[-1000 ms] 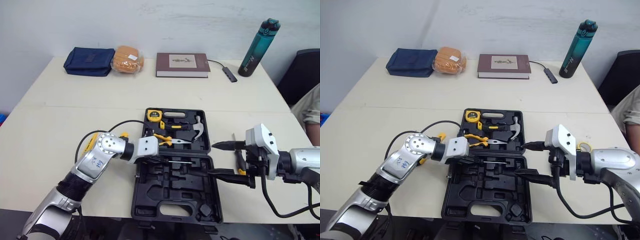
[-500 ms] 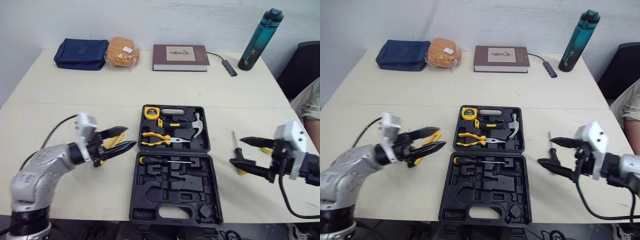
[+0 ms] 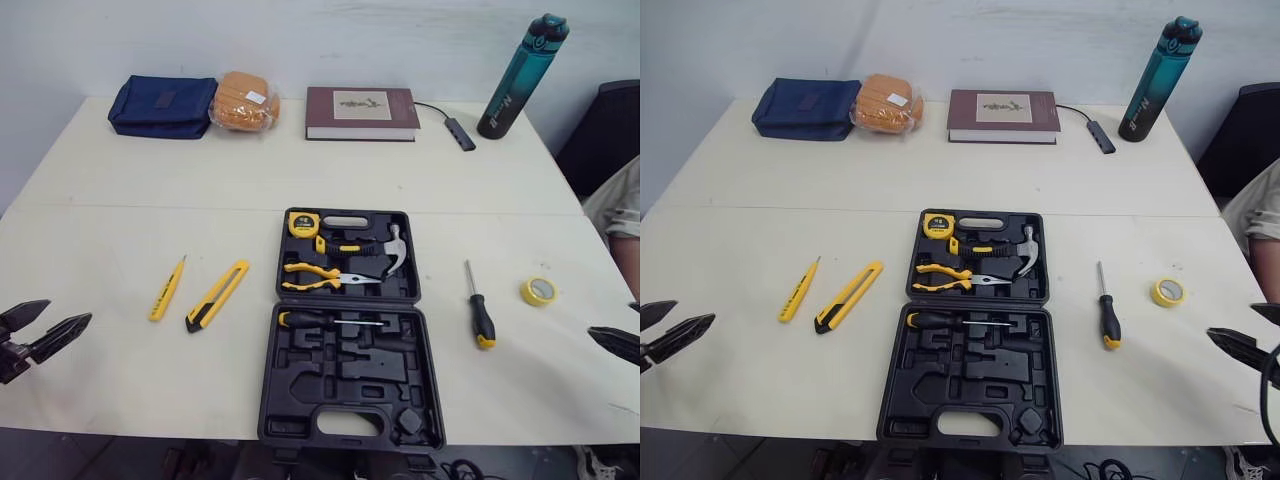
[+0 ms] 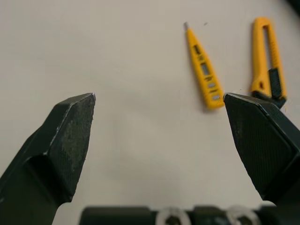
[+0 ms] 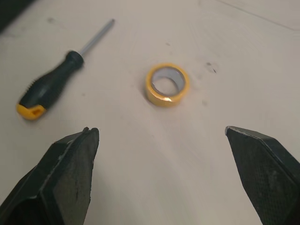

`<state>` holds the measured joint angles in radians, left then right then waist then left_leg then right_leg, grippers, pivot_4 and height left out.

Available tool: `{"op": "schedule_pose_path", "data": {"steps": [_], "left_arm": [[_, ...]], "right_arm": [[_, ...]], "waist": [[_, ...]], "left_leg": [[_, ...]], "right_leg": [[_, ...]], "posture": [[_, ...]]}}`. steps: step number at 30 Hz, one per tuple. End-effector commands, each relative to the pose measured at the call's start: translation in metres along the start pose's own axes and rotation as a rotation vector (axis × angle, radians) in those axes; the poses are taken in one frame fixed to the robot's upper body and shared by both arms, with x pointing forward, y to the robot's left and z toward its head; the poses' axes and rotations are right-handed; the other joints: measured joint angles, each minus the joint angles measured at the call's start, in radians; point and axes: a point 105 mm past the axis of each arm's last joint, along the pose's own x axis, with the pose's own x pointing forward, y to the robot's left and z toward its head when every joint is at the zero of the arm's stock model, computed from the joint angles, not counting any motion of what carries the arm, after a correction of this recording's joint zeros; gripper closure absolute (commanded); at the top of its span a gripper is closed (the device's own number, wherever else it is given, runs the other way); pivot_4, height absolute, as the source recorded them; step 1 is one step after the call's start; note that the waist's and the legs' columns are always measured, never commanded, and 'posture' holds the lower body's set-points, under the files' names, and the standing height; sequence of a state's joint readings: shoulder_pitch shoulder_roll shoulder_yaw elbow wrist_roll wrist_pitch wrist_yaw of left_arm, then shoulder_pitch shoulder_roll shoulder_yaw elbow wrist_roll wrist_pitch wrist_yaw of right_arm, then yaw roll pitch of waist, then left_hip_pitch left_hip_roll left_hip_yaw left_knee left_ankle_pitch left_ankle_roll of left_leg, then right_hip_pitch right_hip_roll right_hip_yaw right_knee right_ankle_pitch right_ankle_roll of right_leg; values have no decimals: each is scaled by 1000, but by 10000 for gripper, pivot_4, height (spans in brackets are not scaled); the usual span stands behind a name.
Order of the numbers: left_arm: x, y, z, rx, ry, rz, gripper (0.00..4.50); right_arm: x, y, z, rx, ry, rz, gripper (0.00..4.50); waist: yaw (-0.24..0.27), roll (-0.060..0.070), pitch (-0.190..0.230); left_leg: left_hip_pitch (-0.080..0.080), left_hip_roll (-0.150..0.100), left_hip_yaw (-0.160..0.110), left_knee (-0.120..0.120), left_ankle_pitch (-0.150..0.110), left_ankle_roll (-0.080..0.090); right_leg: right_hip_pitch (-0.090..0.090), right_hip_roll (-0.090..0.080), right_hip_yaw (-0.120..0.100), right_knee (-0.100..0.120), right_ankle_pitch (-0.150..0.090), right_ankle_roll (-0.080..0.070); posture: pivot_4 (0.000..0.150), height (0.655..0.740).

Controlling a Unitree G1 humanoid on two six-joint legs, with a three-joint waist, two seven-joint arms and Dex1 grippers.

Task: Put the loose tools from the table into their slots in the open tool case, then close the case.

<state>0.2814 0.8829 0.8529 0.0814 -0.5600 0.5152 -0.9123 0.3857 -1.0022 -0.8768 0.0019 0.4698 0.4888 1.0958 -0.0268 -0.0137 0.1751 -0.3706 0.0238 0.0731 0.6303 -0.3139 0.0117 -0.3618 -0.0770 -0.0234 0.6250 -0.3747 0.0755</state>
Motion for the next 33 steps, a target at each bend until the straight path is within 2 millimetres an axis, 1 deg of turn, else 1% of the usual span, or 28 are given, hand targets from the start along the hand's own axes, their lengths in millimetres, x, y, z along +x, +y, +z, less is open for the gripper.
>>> {"op": "schedule_pose_path", "data": {"steps": [1, 3, 7, 9, 11, 15, 19, 21, 22, 23, 25, 27, 30, 31, 33], "left_arm": [[-9, 12, 12, 64, -24, 38, 934], [-7, 7, 11, 87, -18, 16, 934], [1, -1, 16, 100, -29, -15, 934], [7, -9, 20, 118, -34, -50, 934], [15, -22, 30, 135, -48, -109, 934], [36, -63, 52, 189, -75, -291, 934], [54, -113, 79, 207, -133, -489, 934], [55, -143, 86, 238, -137, -615, 934], [53, -158, 89, 255, -135, -680, 934], [52, -176, 94, 282, -142, -771, 934], [51, -199, 103, 312, -158, -881, 934], [51, -212, 111, 322, -175, -945, 934], [51, -246, 121, 382, -207, -1138, 934], [51, -254, 123, 395, -213, -1186, 934], [53, -261, 124, 403, -215, -1226, 934]], "right_arm": [[-18, -20, 9, -26, -34, -89, 0], [-19, -19, 8, -19, -48, -88, 0], [-14, -24, 6, -18, -61, -77, 0], [-10, -23, 11, -18, -86, -63, 0], [-5, -15, 18, -19, -123, -34, 0], [5, 9, 30, -5, -195, 10, 0], [12, 36, 31, 12, -220, 35, 0], [21, 61, 30, 28, -233, 36, 0], [24, 72, 30, 56, -243, 29, 0], [29, 85, 28, 101, -255, 18, 0], [36, 102, 25, 170, -261, 1, 0], [42, 114, 23, 183, -247, -5, 0], [63, 140, 25, 234, -241, -42, 0], [69, 146, 25, 243, -235, -49, 0], [74, 153, 25, 241, -223, -55, 0]], "waist": [[-2, 0, 0], [-2, 1, 0], [-7, 1, 0], [-7, 1, 1], [-5, 2, 1], [0, 2, 1], [3, 2, 1], [0, 2, 1], [0, 2, 0], [-1, 2, 0], [-4, 2, 1], [-5, 3, 1], [-4, 1, 0], [-3, 0, 0], [-5, 2, 0]], "left_leg": [[0, 0, 0, -1, 0, 0], [0, 0, 0, -3, 0, -1], [0, 1, 0, -3, 1, -1], [1, 1, 0, -2, 1, -1], [2, 0, 0, -1, 1, -1], [2, 1, 0, -1, 4, -3], [1, 1, -1, -1, 5, -3], [0, 0, -1, -1, 8, -7], [0, 0, -1, -2, 8, -8], [0, 1, -1, -1, 8, -8], [-1, 1, -1, -1, 9, -9], [0, 1, 0, 0, 10, -10], [3, 0, 1, 0, 12, -10], [3, 1, 0, 1, 13, -12], [3, 1, 0, 1, 13, -13]], "right_leg": [[-1, 0, 0, 0, 0, 0], [-2, 0, -1, 0, -1, -1], [-1, 1, -1, 1, -1, -1], [-1, 1, -1, 1, 0, 0], [0, 0, -1, 2, 0, 0], [0, 0, -1, 4, 0, 1], [1, 0, -3, 4, 0, 1], [1, 0, -3, 4, 1, 2], [1, 1, -3, 4, 1, 2], [1, 2, -3, 4, 1, 2], [1, 3, -3, 4, 1, 2], [1, 3, -1, 6, 1, 3], [2, 4, 1, 9, 2, 4], [1, 5, 1, 10, 2, 4], [1, 5, 2, 11, 2, 4]], "posture": [[1500, 7400], [1500, 7400], [1500, 7400], [1500, 7400], [1500, 7400], [1500, 7400], [1500, 7400], [1500, 7400], [1500, 7400], [1500, 7400], [1500, 7400], [1500, 7400], [1500, 7400], [1500, 7400], [1500, 7400]]}}
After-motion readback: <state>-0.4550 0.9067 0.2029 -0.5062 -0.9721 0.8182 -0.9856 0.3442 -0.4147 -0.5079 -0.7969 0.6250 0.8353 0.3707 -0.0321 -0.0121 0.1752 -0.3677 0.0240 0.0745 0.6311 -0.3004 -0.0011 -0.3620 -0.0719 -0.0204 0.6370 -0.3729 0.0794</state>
